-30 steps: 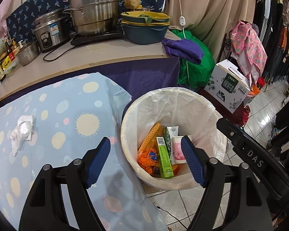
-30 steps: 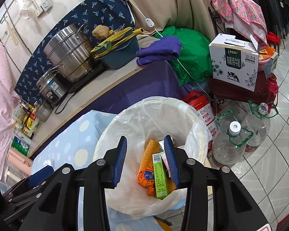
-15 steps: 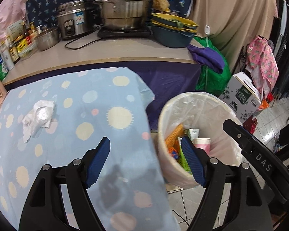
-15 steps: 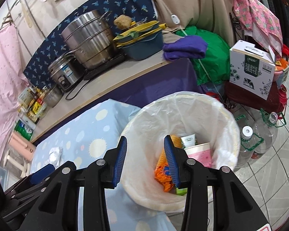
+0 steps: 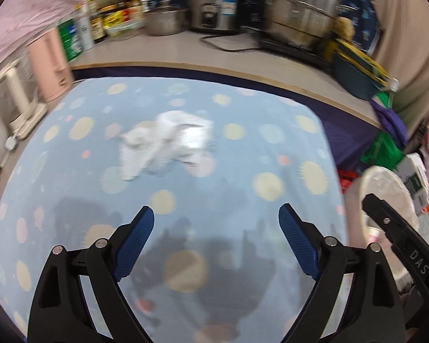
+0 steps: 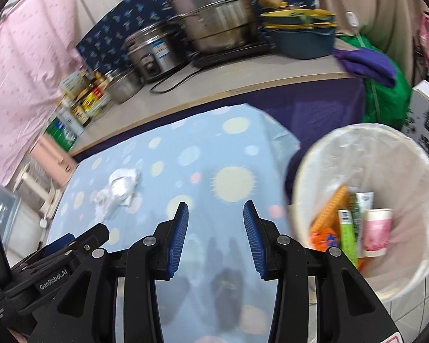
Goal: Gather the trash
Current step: 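Move both open tools back over the table toward the white wipe and plastic wrapper, then grasp the white wipe with the left tool while the right tool grasps the clear plastic wrapper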
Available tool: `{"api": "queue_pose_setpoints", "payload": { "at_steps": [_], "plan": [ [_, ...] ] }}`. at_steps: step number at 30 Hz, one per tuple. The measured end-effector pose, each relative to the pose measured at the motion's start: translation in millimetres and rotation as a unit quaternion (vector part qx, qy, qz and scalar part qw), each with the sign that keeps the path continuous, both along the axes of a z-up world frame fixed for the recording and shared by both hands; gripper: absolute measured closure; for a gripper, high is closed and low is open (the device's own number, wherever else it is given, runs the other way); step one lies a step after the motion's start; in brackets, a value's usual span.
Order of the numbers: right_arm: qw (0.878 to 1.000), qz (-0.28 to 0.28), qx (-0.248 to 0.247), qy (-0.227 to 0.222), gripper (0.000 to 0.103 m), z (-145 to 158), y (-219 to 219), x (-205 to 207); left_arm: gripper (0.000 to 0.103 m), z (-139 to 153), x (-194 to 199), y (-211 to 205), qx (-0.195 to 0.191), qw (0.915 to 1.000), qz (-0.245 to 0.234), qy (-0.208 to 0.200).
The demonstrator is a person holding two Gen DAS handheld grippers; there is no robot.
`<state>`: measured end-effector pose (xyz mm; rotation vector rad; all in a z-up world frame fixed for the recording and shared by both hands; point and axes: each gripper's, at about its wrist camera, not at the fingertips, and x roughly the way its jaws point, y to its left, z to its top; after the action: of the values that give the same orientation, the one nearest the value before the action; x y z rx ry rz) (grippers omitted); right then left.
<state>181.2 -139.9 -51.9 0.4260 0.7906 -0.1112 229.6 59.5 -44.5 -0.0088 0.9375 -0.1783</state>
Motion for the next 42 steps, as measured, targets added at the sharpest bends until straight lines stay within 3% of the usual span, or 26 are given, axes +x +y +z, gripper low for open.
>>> {"api": "queue_pose_setpoints", "payload": {
  "at_steps": [6,11,14,18,26,28,30,33,37,42],
  "plan": [
    [0.998,0.064,-0.003,0.001,0.063,-3,61,50,0.018,-12,25,72,0.002,0.9973,0.073,0.012],
    [0.995,0.104,-0.010,0.006,0.063,-9,106,89,0.018,-20,44,111,-0.001,0.9941,0.107,0.017],
    [0.993,0.118,-0.012,0.010,0.063,-15,124,109,0.018,-24,56,124,0.000,0.9931,0.116,0.020],
    [0.993,0.121,-0.011,0.015,0.053,-26,140,131,0.018,-31,71,133,-0.005,0.9925,0.120,0.025],
    [0.991,0.123,-0.028,0.036,0.053,-50,154,167,0.018,-42,98,135,-0.021,0.9922,0.118,0.035],
    [0.991,0.123,-0.034,0.044,0.060,-57,155,171,0.018,-44,103,132,-0.024,0.9925,0.115,0.036],
    [0.990,0.126,-0.037,0.056,0.082,-66,154,173,0.018,-47,109,128,-0.025,0.9929,0.110,0.038],
    [0.990,0.123,-0.029,0.060,0.091,-71,145,167,0.018,-50,116,118,-0.028,0.9939,0.099,0.039],
    [0.992,0.111,-0.025,0.055,0.096,-67,131,157,0.010,-53,124,102,-0.032,0.9952,0.084,0.037],
    [0.994,0.092,-0.009,0.056,0.096,-64,109,145,0.009,-65,142,79,-0.051,0.9952,0.065,0.053]
  ]
}}
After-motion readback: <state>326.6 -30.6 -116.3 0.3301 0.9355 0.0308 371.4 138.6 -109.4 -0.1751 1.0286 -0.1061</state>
